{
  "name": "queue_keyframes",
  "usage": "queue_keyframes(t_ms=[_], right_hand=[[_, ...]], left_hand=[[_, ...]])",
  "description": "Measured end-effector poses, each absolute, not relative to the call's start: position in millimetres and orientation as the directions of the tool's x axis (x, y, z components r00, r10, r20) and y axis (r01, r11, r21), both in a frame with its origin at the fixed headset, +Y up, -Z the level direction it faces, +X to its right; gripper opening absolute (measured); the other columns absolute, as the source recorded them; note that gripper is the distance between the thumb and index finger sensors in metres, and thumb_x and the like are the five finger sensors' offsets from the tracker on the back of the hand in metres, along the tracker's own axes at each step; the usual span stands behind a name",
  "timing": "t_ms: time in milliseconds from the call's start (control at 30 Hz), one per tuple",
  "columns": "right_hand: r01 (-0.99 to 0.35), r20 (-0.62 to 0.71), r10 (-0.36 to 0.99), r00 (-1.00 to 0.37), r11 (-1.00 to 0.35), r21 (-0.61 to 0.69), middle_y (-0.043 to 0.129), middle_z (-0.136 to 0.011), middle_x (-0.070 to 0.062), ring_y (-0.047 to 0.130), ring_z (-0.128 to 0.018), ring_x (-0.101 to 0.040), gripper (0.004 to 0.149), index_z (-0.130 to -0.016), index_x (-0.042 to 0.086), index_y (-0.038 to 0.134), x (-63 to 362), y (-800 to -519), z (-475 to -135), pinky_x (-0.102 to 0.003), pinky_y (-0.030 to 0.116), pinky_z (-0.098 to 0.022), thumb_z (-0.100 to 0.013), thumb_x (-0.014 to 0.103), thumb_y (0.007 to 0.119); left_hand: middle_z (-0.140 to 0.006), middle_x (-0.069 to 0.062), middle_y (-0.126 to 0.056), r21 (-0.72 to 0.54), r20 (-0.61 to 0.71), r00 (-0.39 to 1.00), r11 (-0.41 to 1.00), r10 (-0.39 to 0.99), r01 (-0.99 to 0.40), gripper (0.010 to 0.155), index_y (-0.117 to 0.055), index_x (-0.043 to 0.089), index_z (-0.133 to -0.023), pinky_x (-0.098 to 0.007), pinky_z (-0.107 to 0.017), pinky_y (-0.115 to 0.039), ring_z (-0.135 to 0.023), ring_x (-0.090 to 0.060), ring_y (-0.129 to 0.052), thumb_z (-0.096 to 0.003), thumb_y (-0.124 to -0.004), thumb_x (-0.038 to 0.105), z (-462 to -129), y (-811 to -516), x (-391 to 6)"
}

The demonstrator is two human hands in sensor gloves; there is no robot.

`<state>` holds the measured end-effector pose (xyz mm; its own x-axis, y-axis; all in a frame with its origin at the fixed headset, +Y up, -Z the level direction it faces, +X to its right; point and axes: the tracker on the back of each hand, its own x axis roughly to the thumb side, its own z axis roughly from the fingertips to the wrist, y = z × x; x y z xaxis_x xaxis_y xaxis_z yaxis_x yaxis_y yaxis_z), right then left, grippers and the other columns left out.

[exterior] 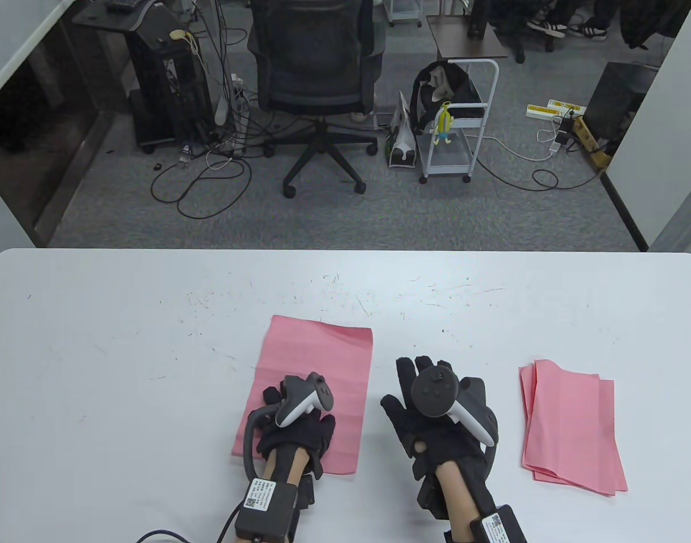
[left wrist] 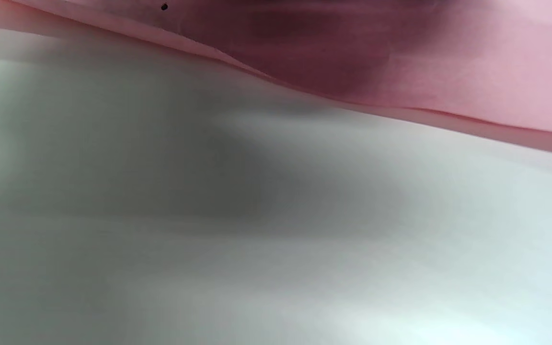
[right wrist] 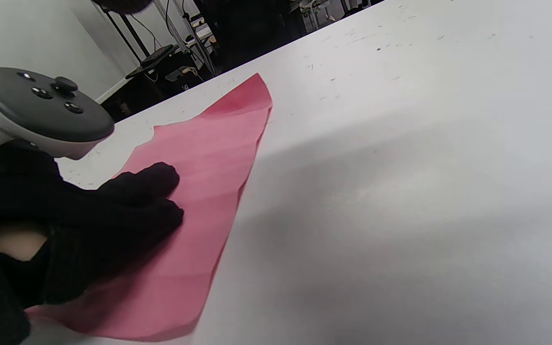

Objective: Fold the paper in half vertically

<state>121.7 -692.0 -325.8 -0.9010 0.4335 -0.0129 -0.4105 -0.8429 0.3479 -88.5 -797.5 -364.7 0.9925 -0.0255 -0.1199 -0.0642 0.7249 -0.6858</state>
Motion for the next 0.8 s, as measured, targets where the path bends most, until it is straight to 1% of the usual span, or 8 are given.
queue_keyframes(t_ms=[100, 167, 233, 300, 433, 633, 700, 800], right_hand=[[-0.414, -0.021, 0.435, -0.9, -0.839, 0.352, 0.021, -0.116, -0.01, 0.015, -0.104, -0.045, 0.073, -0.109, 0.029, 0.029, 123, -693, -327, -0.065, 0.025, -0.073, -0.05, 0.052, 0.065], [-0.416, -0.026, 0.436, -0.9, -0.838, 0.355, 0.021, -0.116, -0.01, 0.015, -0.104, -0.045, 0.073, -0.109, 0.029, 0.029, 125, -695, -327, -0.065, 0.025, -0.073, -0.05, 0.052, 0.066], [-0.419, -0.035, 0.436, -0.899, -0.834, 0.358, 0.021, -0.116, -0.01, 0.015, -0.104, -0.045, 0.073, -0.109, 0.029, 0.029, 128, -696, -328, -0.065, 0.025, -0.073, -0.05, 0.052, 0.066], [-0.426, -0.042, 0.442, -0.896, -0.83, 0.36, 0.021, -0.116, -0.01, 0.015, -0.104, -0.045, 0.073, -0.109, 0.029, 0.029, 130, -697, -328, -0.065, 0.025, -0.073, -0.05, 0.052, 0.066], [-0.437, -0.057, 0.449, -0.892, -0.822, 0.366, 0.021, -0.116, -0.01, 0.015, -0.104, -0.045, 0.073, -0.109, 0.029, 0.029, 133, -700, -331, -0.065, 0.025, -0.073, -0.05, 0.052, 0.065], [-0.443, -0.067, 0.453, -0.889, -0.813, 0.379, 0.021, -0.116, -0.01, 0.016, -0.104, -0.045, 0.073, -0.109, 0.028, 0.029, 134, -704, -332, -0.065, 0.025, -0.073, -0.05, 0.052, 0.065], [-0.445, -0.068, 0.455, -0.888, -0.811, 0.381, 0.021, -0.116, -0.01, 0.016, -0.104, -0.045, 0.073, -0.109, 0.028, 0.029, 134, -703, -332, -0.065, 0.025, -0.073, -0.05, 0.052, 0.065], [-0.447, -0.068, 0.458, -0.887, -0.809, 0.381, 0.022, -0.116, -0.01, 0.016, -0.104, -0.045, 0.073, -0.109, 0.028, 0.029, 134, -703, -332, -0.065, 0.025, -0.073, -0.05, 0.052, 0.065]], left_hand=[[-0.122, -0.009, 0.011, -0.689, -0.071, 0.997, 0.724, -0.034, -0.024, 0.077, 0.003, 0.039, -0.113, -0.073, -0.08, -0.024, -0.112, -0.045, 0.002, -0.0562, -0.04, 0.066, -357, -797, -62], [-0.122, -0.011, 0.01, -0.675, -0.038, 0.997, 0.738, -0.06, 0.019, 0.077, 0.004, 0.037, -0.114, -0.074, -0.079, -0.027, -0.112, -0.047, -0.001, -0.0558, -0.038, 0.066, -355, -798, -51], [-0.121, -0.012, 0.01, -0.679, -0.037, 0.998, 0.734, -0.059, 0.019, 0.078, 0.005, 0.036, -0.113, -0.075, -0.079, -0.027, -0.111, -0.048, -0.001, -0.0551, -0.037, 0.066, -355, -799, -52], [-0.121, -0.011, 0.011, -0.686, -0.051, 0.998, 0.727, -0.023, -0.018, 0.078, 0.004, 0.037, -0.113, -0.075, -0.078, -0.025, -0.111, -0.048, 0.001, -0.0556, -0.04, 0.066, -356, -798, -54], [-0.121, -0.013, 0.01, -0.676, -0.038, 0.998, 0.737, -0.04, 0.004, 0.078, 0.004, 0.036, -0.113, -0.075, -0.078, -0.026, -0.111, -0.049, 0.0, -0.0553, -0.038, 0.066, -355, -799, -53], [-0.12, -0.014, 0.01, -0.675, -0.039, 0.999, 0.738, -0.01, -0.019, 0.079, 0.004, 0.034, -0.114, -0.076, -0.076, -0.024, -0.11, -0.05, 0.0, -0.0562, -0.039, 0.066, -355, -799, -53], [-0.121, -0.012, 0.012, -0.677, -0.019, 1.0, 0.735, 0.016, -0.025, 0.079, 0.004, 0.035, -0.114, -0.073, -0.079, -0.02, -0.11, -0.048, 0.003, -0.0562, -0.041, 0.066, -356, -801, -54], [-0.12, -0.009, 0.014, -0.678, 0.0, 0.998, 0.733, 0.062, -0.046, 0.079, 0.004, 0.037, -0.114, -0.072, -0.078, -0.014, -0.11, -0.046, 0.008, -0.0561, -0.042, 0.066, -358, -803, -57]])
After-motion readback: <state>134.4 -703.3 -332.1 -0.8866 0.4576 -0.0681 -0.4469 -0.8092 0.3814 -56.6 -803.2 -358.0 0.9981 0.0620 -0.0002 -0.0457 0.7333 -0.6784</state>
